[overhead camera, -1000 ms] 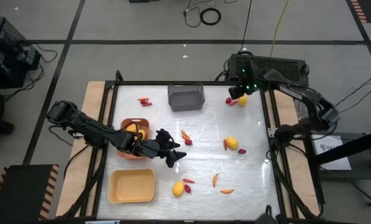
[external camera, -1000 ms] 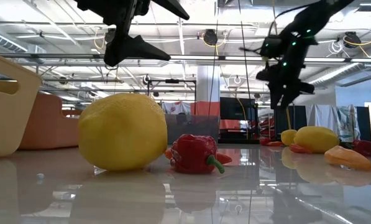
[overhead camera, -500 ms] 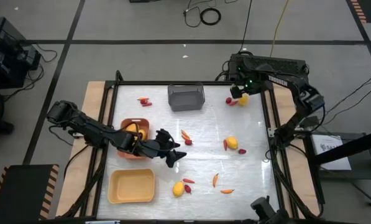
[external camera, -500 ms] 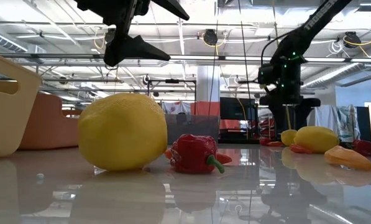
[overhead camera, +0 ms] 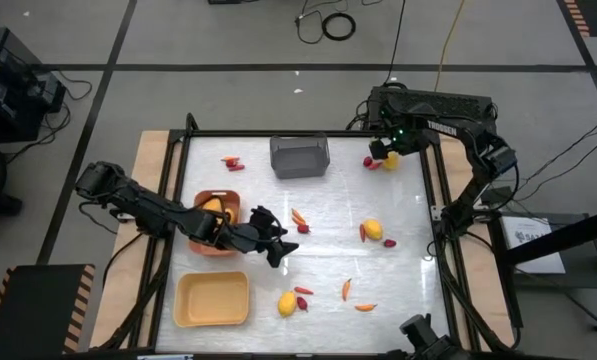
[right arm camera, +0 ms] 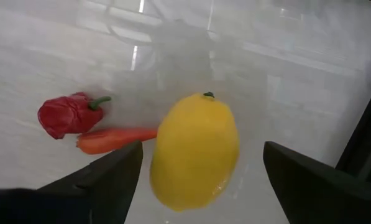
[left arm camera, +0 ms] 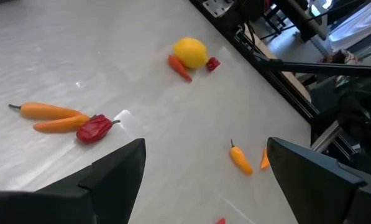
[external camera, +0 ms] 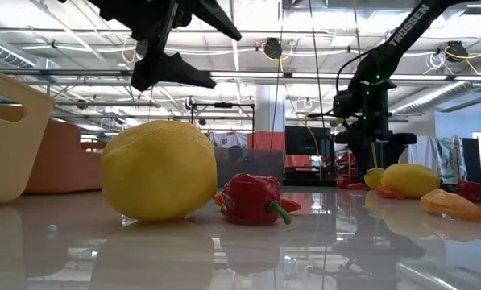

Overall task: Sort produce into baskets
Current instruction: Put the yellow lemon into the orange bin

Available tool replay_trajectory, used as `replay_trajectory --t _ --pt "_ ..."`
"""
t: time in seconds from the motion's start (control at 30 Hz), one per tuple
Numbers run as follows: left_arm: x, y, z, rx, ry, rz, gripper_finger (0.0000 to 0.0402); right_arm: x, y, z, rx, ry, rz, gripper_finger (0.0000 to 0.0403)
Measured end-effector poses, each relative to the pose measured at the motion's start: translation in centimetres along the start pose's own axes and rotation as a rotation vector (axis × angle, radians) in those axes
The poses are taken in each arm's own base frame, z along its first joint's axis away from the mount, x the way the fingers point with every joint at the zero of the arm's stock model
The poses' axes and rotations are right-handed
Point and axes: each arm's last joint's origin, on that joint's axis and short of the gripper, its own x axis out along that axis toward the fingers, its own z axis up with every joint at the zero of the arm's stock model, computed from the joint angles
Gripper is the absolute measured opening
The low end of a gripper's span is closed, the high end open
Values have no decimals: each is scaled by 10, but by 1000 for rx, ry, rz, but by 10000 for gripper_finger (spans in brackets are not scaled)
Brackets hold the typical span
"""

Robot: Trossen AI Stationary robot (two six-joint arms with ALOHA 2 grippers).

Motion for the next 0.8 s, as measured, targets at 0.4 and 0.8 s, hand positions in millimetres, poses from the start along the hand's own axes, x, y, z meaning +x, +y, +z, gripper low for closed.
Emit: replay_trajectory --t 0.4,0.8 --pt "0 0 0 7 0 0 340 11 -2 -8 31 22 -6 269" --pt "-1 -2 -3 6 7 -9 340 12 -2 -9 9 16 -4 188"
